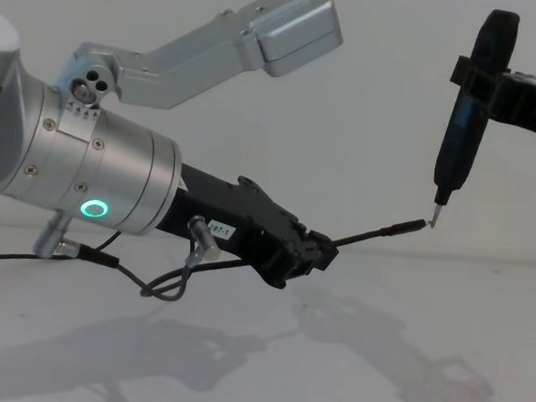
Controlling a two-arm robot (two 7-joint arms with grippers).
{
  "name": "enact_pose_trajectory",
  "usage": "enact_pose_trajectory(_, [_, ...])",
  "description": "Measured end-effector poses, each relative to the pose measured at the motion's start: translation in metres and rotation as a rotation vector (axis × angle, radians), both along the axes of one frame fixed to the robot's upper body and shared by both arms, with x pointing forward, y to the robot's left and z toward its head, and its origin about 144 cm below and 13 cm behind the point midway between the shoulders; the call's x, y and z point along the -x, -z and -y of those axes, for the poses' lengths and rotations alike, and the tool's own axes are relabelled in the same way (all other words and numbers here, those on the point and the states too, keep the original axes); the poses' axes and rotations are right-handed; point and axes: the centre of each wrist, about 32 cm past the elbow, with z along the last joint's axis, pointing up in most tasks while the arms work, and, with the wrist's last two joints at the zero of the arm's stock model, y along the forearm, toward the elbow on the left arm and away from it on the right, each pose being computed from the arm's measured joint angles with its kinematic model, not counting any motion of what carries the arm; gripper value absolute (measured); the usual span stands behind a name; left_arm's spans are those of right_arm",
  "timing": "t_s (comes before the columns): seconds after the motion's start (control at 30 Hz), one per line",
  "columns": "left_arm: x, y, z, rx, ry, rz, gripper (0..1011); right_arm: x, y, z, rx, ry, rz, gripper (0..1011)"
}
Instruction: Pick up the data cable with the one hand.
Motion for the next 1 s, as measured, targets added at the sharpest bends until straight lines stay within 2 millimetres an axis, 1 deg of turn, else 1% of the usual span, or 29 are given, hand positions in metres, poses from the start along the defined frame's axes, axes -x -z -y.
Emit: enact_pose_trajectory(1.0, [0.0, 0.0, 0.0, 0.0, 0.0, 0.0, 52, -0.0017, 0.0009, -0.0003, 0.001, -0.003, 0.002, 268])
